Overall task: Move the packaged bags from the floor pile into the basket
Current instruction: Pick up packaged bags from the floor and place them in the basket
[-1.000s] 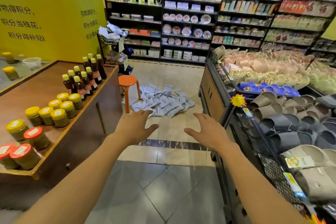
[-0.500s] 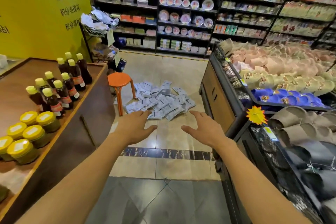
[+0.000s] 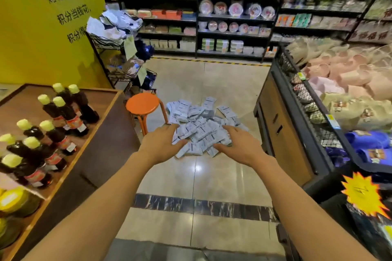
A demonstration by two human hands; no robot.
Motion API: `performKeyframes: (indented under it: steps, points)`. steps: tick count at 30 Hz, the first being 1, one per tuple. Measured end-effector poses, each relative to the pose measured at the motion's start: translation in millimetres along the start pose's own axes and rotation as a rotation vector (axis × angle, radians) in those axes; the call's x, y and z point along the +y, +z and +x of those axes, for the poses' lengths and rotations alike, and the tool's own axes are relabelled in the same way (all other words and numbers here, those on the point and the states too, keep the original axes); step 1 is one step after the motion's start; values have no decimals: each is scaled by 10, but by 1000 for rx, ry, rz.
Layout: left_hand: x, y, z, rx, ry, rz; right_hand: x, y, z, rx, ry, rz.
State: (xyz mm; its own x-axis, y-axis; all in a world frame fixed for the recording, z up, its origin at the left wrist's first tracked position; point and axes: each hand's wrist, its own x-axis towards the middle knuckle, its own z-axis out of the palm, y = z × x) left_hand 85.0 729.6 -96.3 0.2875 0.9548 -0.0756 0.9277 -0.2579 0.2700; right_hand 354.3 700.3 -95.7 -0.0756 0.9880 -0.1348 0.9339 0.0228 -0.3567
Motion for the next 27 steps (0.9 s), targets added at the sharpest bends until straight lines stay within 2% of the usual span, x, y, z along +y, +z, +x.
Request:
performKeyframes:
  steps: [8, 21, 27]
  points:
    - [-296, 71, 1526, -53, -46, -60, 232, -152, 1568, -59, -10, -9]
    - [-1322, 208, 4398, -142, -92, -216, 357, -204, 4460, -158, 46, -29]
    - [-1620, 377, 5330, -199, -121, -217, 522, -158, 5519, -196, 60, -36]
